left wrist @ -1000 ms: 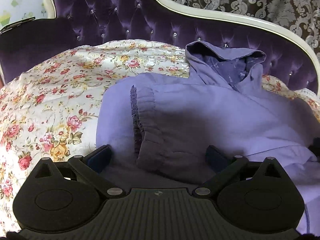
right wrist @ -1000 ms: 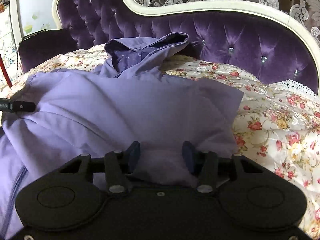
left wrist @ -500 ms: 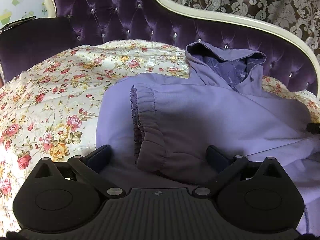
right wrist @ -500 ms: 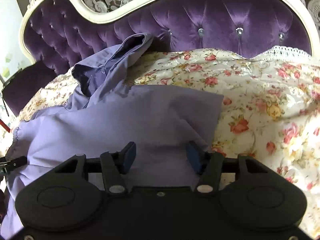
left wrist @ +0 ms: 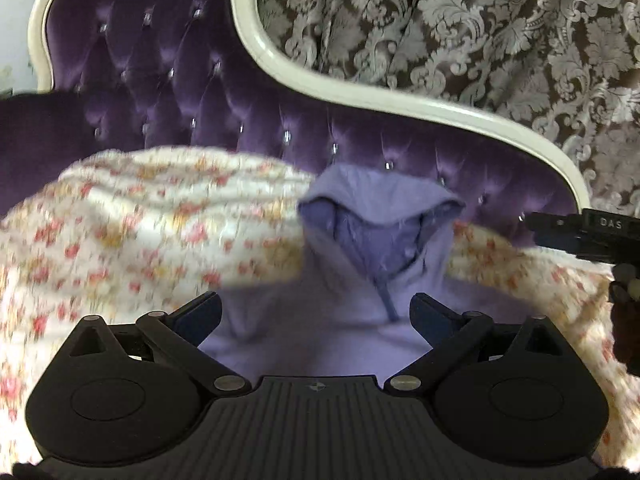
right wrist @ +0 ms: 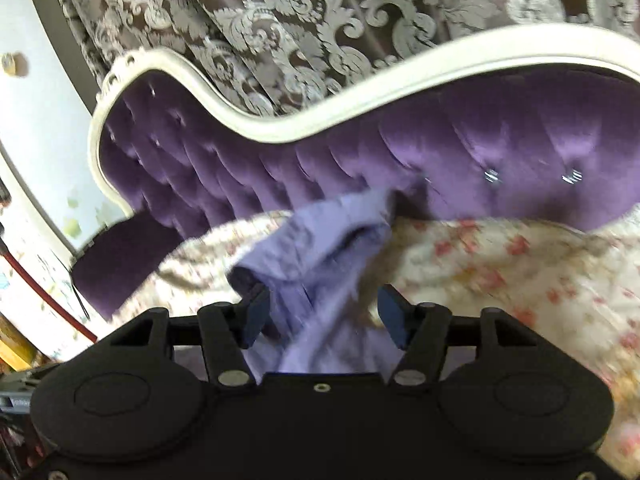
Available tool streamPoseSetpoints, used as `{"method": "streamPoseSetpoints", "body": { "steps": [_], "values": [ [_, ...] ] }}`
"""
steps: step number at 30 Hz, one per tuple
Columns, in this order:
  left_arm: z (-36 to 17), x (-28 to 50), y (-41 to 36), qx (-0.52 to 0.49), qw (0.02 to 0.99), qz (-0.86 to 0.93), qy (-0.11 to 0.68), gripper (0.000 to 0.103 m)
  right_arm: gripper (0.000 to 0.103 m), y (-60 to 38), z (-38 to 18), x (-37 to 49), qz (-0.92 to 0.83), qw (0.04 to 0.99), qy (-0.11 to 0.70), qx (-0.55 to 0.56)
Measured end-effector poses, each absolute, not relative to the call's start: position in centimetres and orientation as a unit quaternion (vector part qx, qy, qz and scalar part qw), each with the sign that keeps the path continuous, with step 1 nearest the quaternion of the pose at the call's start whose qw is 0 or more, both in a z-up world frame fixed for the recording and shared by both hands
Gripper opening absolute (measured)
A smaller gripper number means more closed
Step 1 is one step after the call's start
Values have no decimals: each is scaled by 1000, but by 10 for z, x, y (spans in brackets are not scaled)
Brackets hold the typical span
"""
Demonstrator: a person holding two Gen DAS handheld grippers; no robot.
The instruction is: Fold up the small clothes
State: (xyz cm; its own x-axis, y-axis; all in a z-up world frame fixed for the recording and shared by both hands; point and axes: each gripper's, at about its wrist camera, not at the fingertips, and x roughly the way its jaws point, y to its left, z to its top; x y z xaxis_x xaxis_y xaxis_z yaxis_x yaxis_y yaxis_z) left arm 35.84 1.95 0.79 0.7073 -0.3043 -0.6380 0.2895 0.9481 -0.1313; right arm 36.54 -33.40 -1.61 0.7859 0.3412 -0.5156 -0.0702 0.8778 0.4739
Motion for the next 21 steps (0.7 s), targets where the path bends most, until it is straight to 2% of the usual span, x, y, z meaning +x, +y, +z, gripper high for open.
{"method": "streamPoseSetpoints", "body": {
  "steps": [10, 21],
  "values": [
    [-44, 399, -3, -40, 905, -169, 389, 101, 66, -313, -56, 445, 142, 894, 303, 297],
    [-45, 482, -19, -202, 870, -204, 400, 102, 66, -331, -94, 490, 88, 880, 306, 354]
  ]
}}
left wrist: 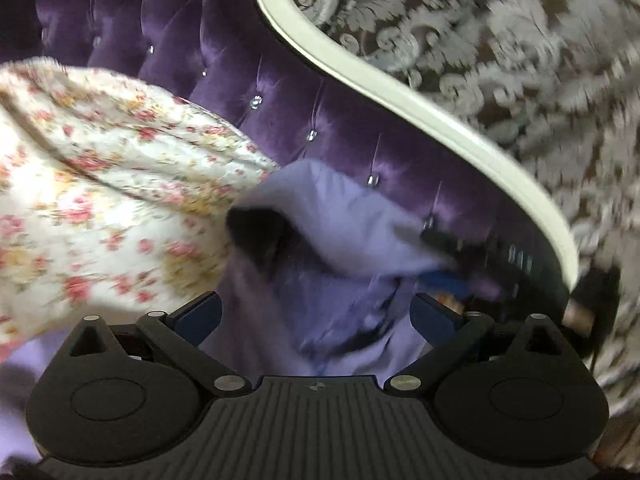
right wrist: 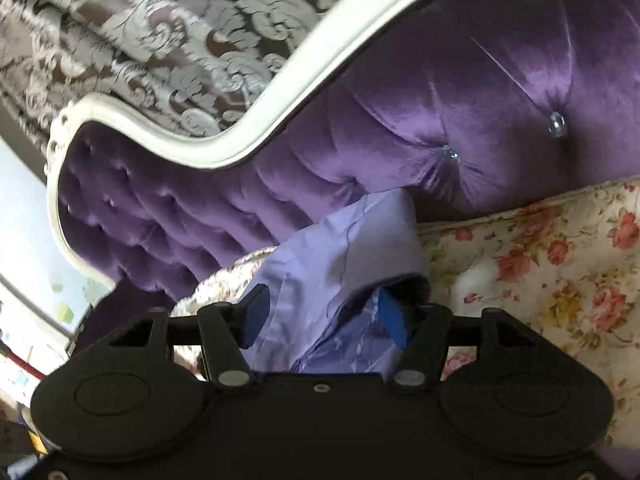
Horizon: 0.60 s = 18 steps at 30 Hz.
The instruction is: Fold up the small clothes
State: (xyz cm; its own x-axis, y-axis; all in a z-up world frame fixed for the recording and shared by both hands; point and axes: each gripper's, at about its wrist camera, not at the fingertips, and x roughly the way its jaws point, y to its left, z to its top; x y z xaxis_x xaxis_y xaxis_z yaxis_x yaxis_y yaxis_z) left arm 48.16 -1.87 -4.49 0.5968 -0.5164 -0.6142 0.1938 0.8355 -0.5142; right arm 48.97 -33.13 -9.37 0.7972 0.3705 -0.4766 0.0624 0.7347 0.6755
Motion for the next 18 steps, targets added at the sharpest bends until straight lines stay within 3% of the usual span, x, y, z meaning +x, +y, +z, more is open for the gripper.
{"method": "streamPoseSetpoints", "body": {
  "steps": [18],
  "values": [
    [-89, 571, -22, -334, 842, -191, 378, 102, 65, -324, -95, 497, 118, 892, 281, 335]
  ]
}}
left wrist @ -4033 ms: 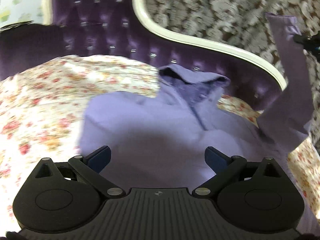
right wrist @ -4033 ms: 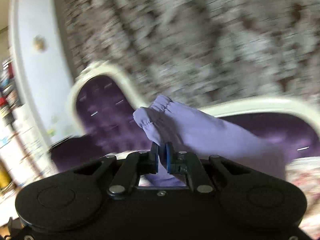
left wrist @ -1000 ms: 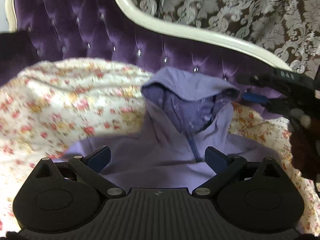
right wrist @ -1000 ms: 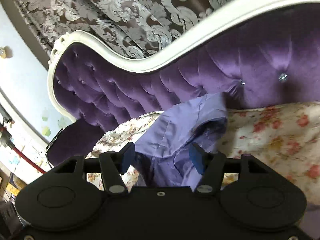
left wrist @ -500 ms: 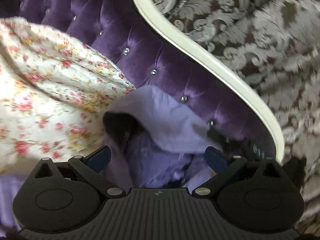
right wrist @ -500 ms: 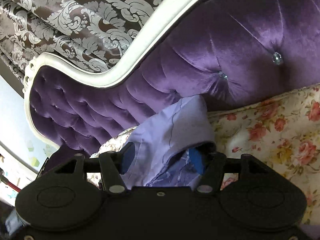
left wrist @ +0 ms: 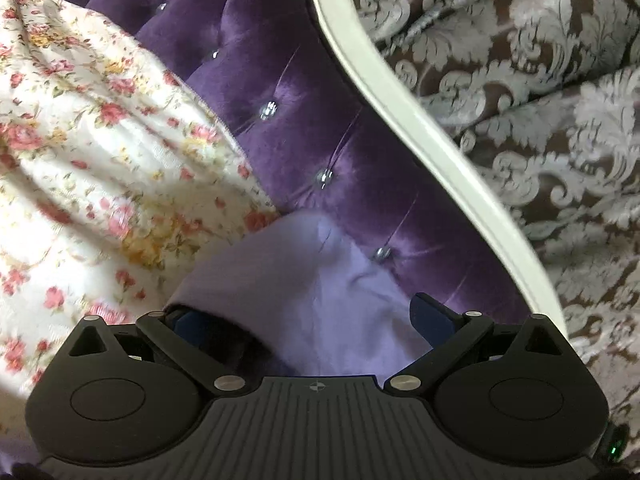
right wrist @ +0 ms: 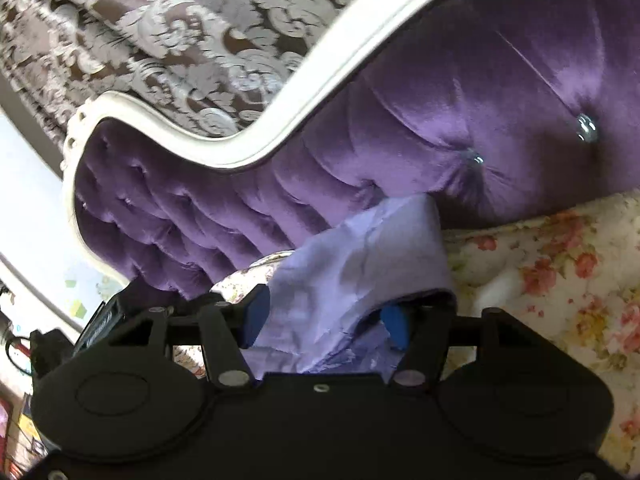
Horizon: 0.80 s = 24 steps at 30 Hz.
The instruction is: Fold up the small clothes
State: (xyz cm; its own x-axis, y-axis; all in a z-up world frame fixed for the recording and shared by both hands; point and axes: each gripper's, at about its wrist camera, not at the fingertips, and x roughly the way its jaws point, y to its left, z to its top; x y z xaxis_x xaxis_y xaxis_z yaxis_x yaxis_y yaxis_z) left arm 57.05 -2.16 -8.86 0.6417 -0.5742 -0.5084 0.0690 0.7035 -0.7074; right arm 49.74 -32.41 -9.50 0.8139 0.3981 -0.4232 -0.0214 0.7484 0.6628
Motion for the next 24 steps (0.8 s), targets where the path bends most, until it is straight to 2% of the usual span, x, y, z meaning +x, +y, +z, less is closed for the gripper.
{"method": "streamPoseSetpoints", "body": {
  "steps": [2, 3, 5, 10, 16, 17, 22, 24],
  "values": [
    [-89, 571, -10, -357, 843, -176, 362, 100, 62, -325, -90, 491, 84, 911, 263, 305],
    [-91, 572, -4, -376, 836, -172, 361, 92, 53, -327, -89, 488, 69, 917, 257, 298],
    [-100, 574, 5, -404, 823, -158, 368, 88, 44, -335, -95, 484, 59, 912, 263, 309],
    [-116, 574, -4, -311, 843, -148, 412, 77, 46, -344, -126, 487, 38, 882, 341, 323],
    [-97, 569, -18, -167, 873, -167, 427, 78, 59, -347, -115, 467, 101, 886, 357, 279],
    [-92, 565, -19, -142, 880, -172, 420, 78, 62, -348, -109, 462, 109, 890, 352, 270],
    [-67, 540, -26, -83, 900, -174, 391, 79, 66, -359, -83, 445, 120, 915, 299, 241],
    [-63, 532, -30, -56, 910, -161, 377, 80, 78, -362, -77, 449, 114, 923, 279, 240]
  ]
}}
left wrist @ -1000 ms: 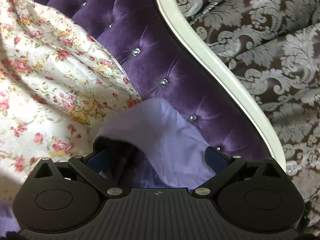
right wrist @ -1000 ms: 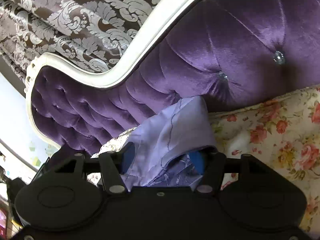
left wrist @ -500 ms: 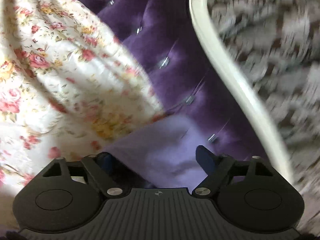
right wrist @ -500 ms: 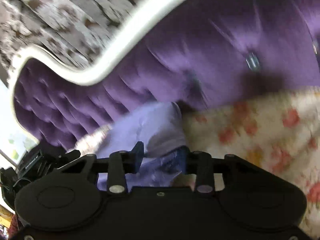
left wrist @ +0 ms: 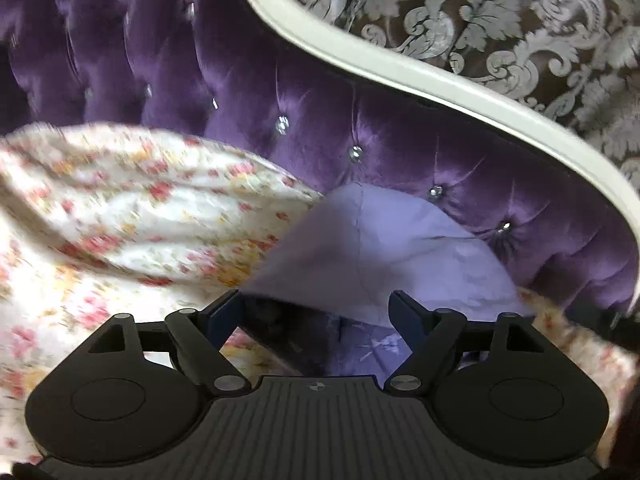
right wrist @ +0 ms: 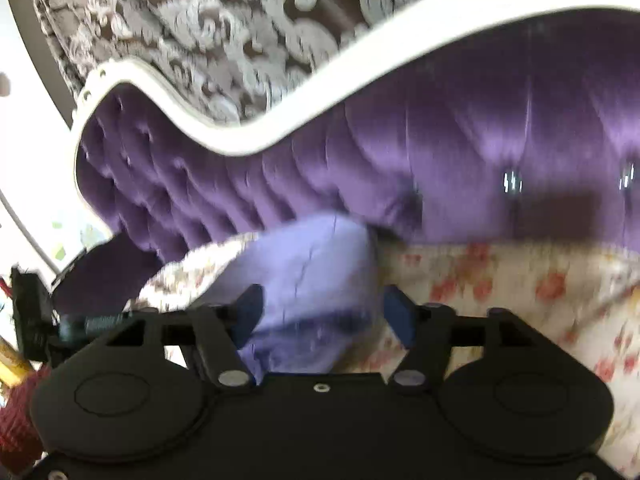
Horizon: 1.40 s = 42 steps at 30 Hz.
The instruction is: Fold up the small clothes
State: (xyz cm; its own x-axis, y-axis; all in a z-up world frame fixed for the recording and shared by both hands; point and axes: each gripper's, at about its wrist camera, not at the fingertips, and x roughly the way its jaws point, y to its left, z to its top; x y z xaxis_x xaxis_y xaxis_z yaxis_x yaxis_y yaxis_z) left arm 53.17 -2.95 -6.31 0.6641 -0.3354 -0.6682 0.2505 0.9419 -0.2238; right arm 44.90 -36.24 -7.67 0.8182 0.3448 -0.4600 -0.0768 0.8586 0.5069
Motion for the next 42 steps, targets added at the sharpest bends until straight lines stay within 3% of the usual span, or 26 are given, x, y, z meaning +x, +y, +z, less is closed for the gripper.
{"method": "streamPoseSetpoints", "body": {
  "steps": [4, 13, 14, 15, 17, 23, 30, 35, 39, 42],
  "values": [
    [-63, 527, -40, 4, 925, -143, 351, 83, 78, -358, -80, 481, 110, 920, 296, 231],
    [-103, 555, -42, -18, 893, -146, 426, 84, 77, -345, -112, 541, 114, 897, 350, 244],
    [-107, 555, -41, -20, 890, -145, 432, 85, 67, -344, -116, 544, 110, 894, 355, 249],
    [-108, 555, -41, -16, 891, -145, 430, 85, 46, -344, -118, 547, 111, 892, 359, 251],
    [-108, 554, -43, -1, 891, -144, 430, 85, 19, -339, -119, 548, 103, 893, 365, 240],
    [-87, 534, -33, -13, 900, -145, 411, 85, 16, -309, -68, 497, 148, 939, 276, 138],
    [-43, 474, 2, -41, 908, -167, 381, 85, 12, -270, -4, 380, 249, 954, 169, -6],
    [-29, 421, 35, -73, 907, -177, 374, 85, 5, -224, 1, 284, 301, 933, 112, -159],
    [-35, 382, 61, -99, 900, -174, 386, 86, 5, -197, -26, 225, 325, 901, 126, -259],
    [-40, 363, 75, -96, 899, -170, 391, 86, 6, -196, -39, 208, 328, 904, 175, -213]
  ]
}}
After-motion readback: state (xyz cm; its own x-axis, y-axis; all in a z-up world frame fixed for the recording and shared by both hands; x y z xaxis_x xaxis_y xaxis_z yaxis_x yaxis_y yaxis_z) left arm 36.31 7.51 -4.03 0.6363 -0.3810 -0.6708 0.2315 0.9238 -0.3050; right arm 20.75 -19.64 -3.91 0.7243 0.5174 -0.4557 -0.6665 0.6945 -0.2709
